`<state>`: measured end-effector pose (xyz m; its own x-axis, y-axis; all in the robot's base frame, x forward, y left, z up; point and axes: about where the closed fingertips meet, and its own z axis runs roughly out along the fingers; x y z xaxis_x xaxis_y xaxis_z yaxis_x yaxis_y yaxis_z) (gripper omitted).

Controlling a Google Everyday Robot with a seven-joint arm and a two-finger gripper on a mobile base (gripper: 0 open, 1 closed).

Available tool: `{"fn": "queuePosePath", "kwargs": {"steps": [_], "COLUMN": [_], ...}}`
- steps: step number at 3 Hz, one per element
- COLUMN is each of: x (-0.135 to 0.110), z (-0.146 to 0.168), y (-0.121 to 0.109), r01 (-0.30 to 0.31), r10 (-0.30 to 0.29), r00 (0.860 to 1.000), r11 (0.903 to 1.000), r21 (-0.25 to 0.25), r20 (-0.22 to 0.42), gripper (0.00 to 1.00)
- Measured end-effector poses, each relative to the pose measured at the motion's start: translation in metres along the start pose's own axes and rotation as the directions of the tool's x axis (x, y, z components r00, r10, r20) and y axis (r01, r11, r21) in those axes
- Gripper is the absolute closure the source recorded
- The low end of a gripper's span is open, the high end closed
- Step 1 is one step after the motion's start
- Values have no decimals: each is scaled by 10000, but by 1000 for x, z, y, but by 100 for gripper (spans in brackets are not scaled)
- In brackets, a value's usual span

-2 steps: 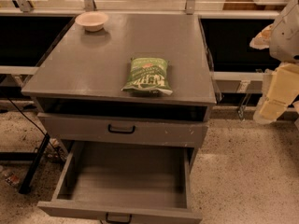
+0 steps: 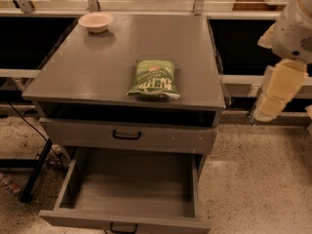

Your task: Place green jalapeno chip bag into middle drawer

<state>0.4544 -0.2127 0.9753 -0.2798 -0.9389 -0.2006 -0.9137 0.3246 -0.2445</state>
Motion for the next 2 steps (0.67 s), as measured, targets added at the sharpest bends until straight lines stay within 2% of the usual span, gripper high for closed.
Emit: {"fn": "queuePosePath", "kwargs": {"steps": [1, 2], "x": [-27, -55], "z": [12, 26], "y": [-33, -67], "r01": [-836, -1281], "r10": [841, 1286], "r00": [9956, 9898], "r11": [9964, 9917], "r21": [134, 110], "r20": [-418, -613], "gripper": [0, 0]}}
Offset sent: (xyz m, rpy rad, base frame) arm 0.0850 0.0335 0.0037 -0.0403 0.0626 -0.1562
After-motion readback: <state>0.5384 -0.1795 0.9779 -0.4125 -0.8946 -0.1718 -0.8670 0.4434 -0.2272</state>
